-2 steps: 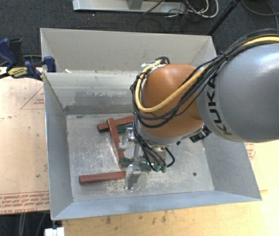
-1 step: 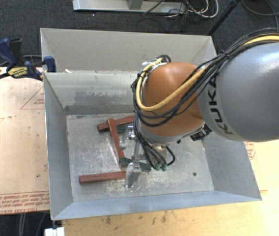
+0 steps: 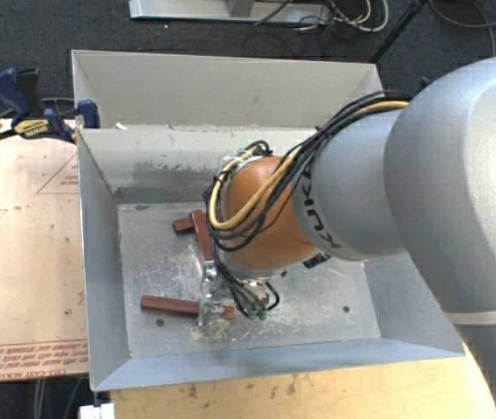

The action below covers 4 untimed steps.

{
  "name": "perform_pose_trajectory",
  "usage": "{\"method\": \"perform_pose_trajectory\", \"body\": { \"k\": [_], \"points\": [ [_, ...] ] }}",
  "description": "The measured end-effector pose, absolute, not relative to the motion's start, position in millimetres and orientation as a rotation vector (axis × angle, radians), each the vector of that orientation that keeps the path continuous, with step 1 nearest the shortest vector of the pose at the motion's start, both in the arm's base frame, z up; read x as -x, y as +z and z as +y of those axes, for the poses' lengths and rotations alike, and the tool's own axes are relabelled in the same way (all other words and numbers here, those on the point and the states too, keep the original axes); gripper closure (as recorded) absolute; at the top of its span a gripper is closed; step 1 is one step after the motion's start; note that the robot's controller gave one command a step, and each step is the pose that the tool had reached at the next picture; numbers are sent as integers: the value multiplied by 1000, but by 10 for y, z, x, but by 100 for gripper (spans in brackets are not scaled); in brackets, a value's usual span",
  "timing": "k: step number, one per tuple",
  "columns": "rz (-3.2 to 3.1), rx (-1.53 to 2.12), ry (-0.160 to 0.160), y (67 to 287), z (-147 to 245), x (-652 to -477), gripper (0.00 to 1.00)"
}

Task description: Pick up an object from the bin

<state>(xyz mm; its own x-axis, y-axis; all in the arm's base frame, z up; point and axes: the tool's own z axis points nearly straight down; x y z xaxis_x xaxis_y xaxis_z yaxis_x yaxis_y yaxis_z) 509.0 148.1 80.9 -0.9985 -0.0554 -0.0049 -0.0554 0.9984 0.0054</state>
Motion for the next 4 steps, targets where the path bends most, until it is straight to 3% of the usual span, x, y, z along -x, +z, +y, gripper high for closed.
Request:
{"method": "perform_pose_trajectory", "body": {
  "k": [1,2,3,4],
  "points": [
    [3136,87,9,809,1481,-5090,100],
    [3137,-2,3,2320,1431,-5149,100],
    [3140,-4,2,2307,1426,-5141,0],
    [3140,-5,2,2307,1426,-5141,0]
  ]
}}
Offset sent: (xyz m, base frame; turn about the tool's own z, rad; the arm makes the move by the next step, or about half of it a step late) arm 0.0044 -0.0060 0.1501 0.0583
